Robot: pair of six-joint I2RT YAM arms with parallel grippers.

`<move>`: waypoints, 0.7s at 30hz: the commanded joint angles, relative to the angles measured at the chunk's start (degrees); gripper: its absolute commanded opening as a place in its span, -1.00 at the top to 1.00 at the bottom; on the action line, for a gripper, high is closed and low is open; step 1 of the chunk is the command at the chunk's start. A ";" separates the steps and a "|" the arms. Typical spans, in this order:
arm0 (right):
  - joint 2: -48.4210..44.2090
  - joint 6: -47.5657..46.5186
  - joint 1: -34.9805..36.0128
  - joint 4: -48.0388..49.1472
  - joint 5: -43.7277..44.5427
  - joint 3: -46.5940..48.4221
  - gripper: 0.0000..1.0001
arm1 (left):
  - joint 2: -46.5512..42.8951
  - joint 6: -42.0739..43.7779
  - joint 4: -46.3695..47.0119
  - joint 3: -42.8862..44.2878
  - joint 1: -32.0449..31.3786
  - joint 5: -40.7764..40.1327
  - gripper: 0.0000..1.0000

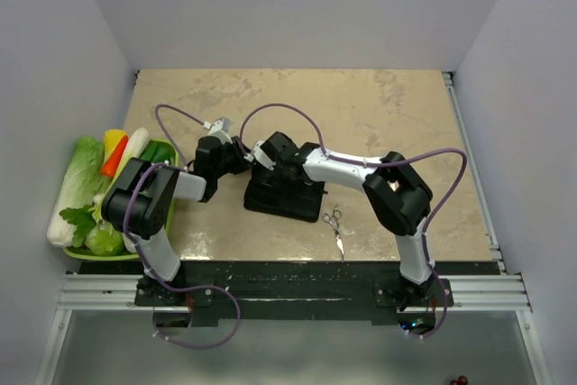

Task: Sort the hair-cutting tools
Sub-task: Place the scissors in the hairdressing tool bag.

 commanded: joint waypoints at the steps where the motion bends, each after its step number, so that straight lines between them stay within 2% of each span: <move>1: -5.59 2.14 1.22 3.14 -5.25 0.60 -0.04 | 0.04 0.05 5.24 0.93 -0.60 2.82 0.36; 10: -17.63 4.25 1.22 3.32 6.27 -7.39 -0.14 | 0.66 0.05 5.33 0.93 -0.60 2.73 0.36; 12: -19.21 4.60 1.13 2.96 7.15 -9.59 -0.09 | 0.66 0.14 5.24 0.93 -0.60 2.73 0.36; 13: -19.65 4.60 1.13 3.23 7.33 -10.38 -0.04 | 0.57 0.14 5.24 0.93 -0.60 2.73 0.36; 14: -19.74 4.69 0.96 4.01 7.68 -11.86 0.21 | 0.66 0.14 5.24 1.01 -0.60 2.73 0.37; 16: -19.39 4.86 0.08 4.37 7.24 -12.67 0.57 | 0.66 0.23 5.24 1.01 -0.60 2.73 0.37; 17: -19.13 5.12 -0.19 4.63 6.89 -13.11 0.93 | 0.66 0.23 5.24 1.10 -0.60 2.73 0.37; 18: -18.69 5.39 -0.62 4.72 6.45 -13.37 1.00 | 0.66 0.23 5.15 1.01 -0.60 2.73 0.37; 21: -16.94 5.65 -1.51 5.77 5.57 -14.08 1.00 | 0.66 0.23 5.15 1.10 -0.60 2.82 0.37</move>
